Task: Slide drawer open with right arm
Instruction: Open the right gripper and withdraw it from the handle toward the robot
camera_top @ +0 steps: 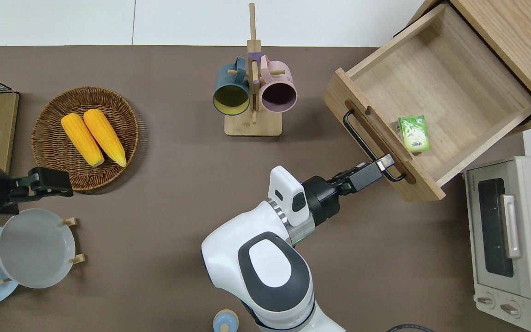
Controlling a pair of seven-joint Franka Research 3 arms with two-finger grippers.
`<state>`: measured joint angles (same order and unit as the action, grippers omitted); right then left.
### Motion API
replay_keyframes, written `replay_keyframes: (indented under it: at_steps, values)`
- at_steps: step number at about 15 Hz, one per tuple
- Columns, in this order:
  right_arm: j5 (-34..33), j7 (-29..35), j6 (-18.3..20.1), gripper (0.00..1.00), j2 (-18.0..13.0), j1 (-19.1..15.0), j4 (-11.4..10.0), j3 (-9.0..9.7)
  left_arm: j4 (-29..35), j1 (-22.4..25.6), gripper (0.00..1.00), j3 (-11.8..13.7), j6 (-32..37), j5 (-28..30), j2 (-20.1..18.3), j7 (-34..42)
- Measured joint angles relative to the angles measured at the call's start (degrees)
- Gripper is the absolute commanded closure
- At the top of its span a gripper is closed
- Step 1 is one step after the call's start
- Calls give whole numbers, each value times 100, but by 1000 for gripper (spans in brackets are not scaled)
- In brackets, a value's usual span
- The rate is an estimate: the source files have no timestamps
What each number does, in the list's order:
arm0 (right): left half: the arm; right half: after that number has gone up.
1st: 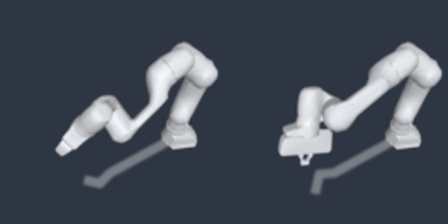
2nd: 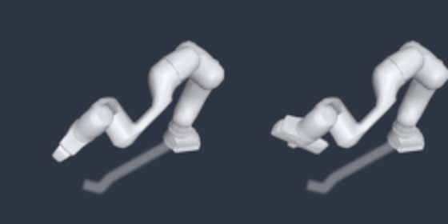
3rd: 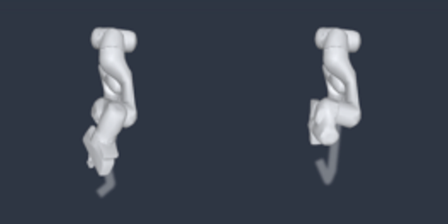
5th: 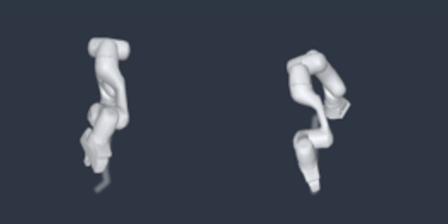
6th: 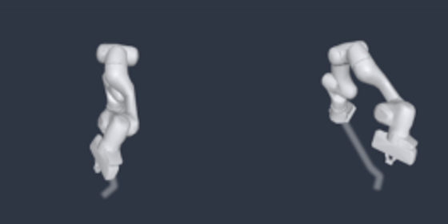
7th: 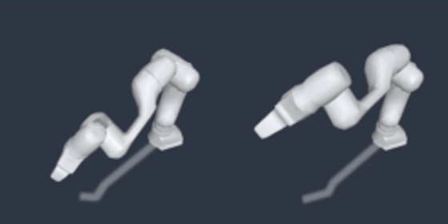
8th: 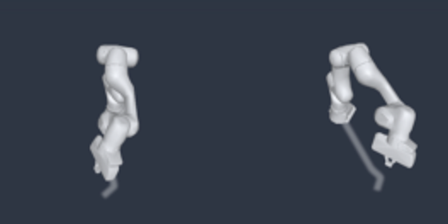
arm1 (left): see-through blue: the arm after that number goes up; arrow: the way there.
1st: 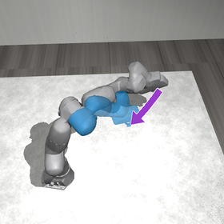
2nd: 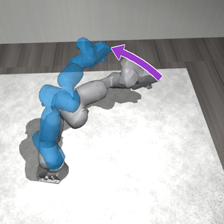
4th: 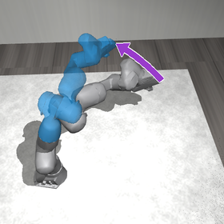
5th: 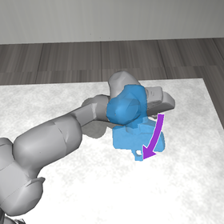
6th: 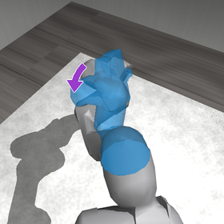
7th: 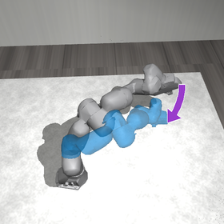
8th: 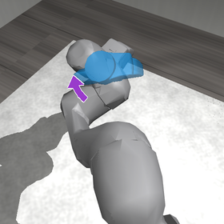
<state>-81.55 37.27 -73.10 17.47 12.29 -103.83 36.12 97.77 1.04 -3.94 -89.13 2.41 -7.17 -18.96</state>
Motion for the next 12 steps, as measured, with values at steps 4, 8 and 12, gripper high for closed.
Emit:
replay_keyframes:
  at_steps: [4,8,12]
  values:
    - [276,0,40,11,-4,115,3,39,0,0,7,0,0,0,0,0]
    - [647,10,122,13,-42,319,17,116,0,0,7,0,0,0,0,0]
    - [1328,127,-141,13,-224,397,52,110,0,0,7,0,0,0,0,0]
